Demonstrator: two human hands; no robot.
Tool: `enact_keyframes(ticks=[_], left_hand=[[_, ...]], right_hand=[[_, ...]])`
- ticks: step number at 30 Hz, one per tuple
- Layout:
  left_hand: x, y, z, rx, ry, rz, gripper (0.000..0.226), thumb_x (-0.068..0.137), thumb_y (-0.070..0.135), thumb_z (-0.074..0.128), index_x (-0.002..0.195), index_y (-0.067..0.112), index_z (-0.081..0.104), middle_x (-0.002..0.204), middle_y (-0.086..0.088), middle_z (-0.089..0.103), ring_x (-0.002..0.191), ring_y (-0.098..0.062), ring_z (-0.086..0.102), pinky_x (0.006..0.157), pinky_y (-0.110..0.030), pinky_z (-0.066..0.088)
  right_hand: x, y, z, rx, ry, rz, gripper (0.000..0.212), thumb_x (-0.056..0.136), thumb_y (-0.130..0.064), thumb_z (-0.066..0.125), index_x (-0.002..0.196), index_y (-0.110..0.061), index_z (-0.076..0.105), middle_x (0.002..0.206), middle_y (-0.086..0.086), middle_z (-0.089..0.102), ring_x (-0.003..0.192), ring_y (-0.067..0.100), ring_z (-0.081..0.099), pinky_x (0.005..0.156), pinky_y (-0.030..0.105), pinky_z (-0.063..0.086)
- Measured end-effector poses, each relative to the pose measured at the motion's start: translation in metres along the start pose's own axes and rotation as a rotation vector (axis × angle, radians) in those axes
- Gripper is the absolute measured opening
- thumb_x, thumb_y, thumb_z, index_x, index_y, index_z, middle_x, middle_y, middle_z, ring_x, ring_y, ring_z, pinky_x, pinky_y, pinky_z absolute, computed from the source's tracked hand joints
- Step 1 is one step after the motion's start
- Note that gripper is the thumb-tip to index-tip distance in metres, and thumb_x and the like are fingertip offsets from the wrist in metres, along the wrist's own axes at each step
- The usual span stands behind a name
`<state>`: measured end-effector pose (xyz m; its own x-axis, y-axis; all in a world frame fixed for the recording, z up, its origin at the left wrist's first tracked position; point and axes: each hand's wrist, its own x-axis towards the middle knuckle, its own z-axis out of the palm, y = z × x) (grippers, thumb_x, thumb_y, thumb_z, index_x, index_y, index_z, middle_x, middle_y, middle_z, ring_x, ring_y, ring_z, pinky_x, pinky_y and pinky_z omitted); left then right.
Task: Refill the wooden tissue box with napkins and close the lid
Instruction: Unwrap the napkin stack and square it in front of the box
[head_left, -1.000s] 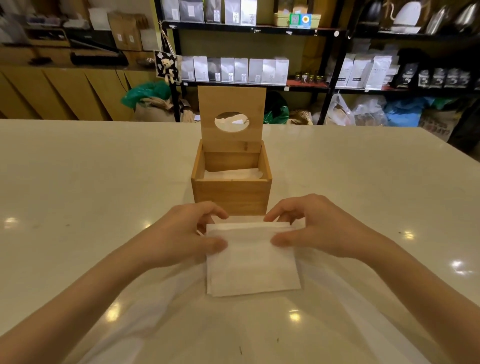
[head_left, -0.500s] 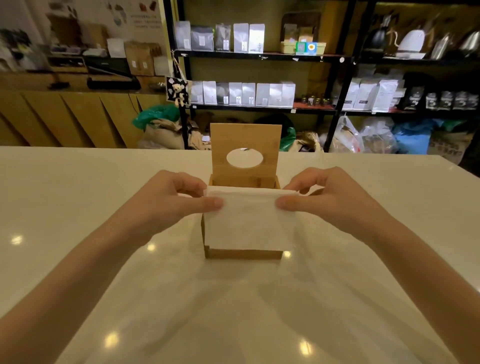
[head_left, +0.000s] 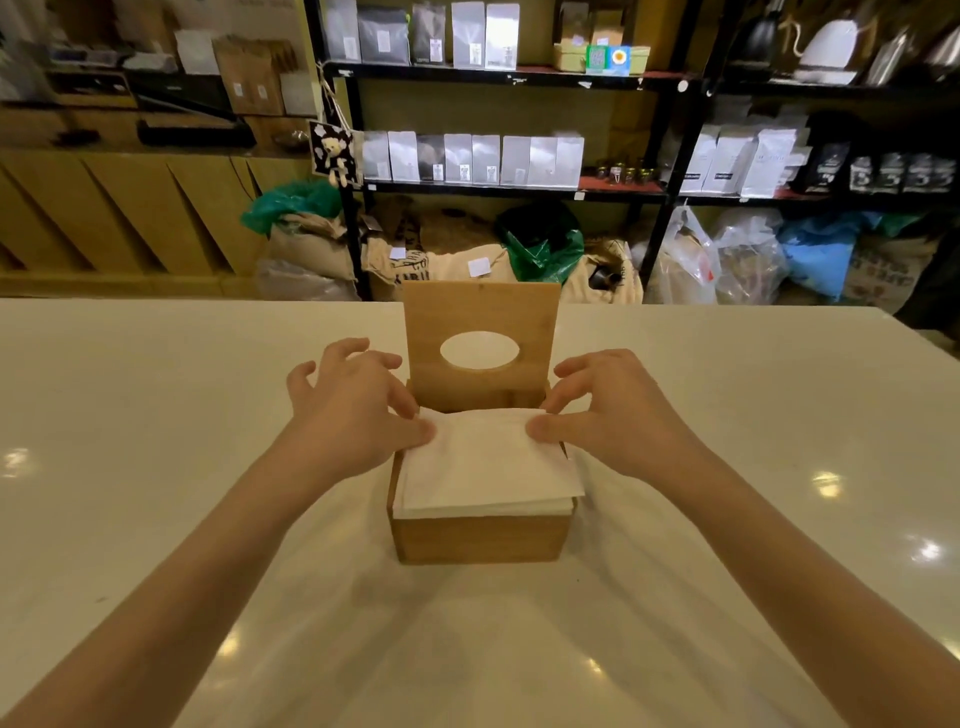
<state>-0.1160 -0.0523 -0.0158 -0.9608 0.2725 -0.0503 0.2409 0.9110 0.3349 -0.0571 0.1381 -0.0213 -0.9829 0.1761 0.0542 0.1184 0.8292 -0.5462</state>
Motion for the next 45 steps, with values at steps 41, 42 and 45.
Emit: enact_keyframes(ticks=[41, 42, 45], left_hand=[[-0.011, 0.007, 0.035, 0.305, -0.119, 0.026, 0.050, 0.092, 0.037, 0.018, 0.106, 0.029, 0.065, 0.157, -0.005, 0.003, 0.140, -0.032, -0.022, 0.105, -0.063, -0.016], [-0.012, 0.008, 0.035, 0.327, -0.105, 0.033, 0.051, 0.092, 0.037, 0.018, 0.104, 0.028, 0.066, 0.157, -0.005, 0.004, 0.140, -0.032, -0.022, 0.104, -0.064, -0.016], [-0.012, 0.008, 0.036, 0.327, -0.094, 0.034, 0.051, 0.091, 0.037, 0.019, 0.096, 0.026, 0.068, 0.157, -0.004, 0.006, 0.141, -0.030, -0.019, 0.104, -0.064, -0.018]], right_hand=[[0.002, -0.016, 0.025, -0.391, -0.344, 0.151, 0.036, 0.090, -0.018, 0.038, 0.114, -0.029, 0.062, 0.146, 0.004, 0.035, 0.142, 0.036, 0.000, 0.108, 0.066, -0.003], [0.002, -0.017, 0.026, -0.424, -0.345, 0.161, 0.036, 0.089, -0.018, 0.038, 0.116, -0.027, 0.061, 0.146, 0.004, 0.035, 0.142, 0.036, 0.000, 0.107, 0.067, -0.003], [0.001, -0.019, 0.028, -0.476, -0.341, 0.171, 0.036, 0.089, -0.018, 0.038, 0.118, -0.025, 0.059, 0.145, 0.005, 0.035, 0.142, 0.037, 0.000, 0.106, 0.068, -0.004]])
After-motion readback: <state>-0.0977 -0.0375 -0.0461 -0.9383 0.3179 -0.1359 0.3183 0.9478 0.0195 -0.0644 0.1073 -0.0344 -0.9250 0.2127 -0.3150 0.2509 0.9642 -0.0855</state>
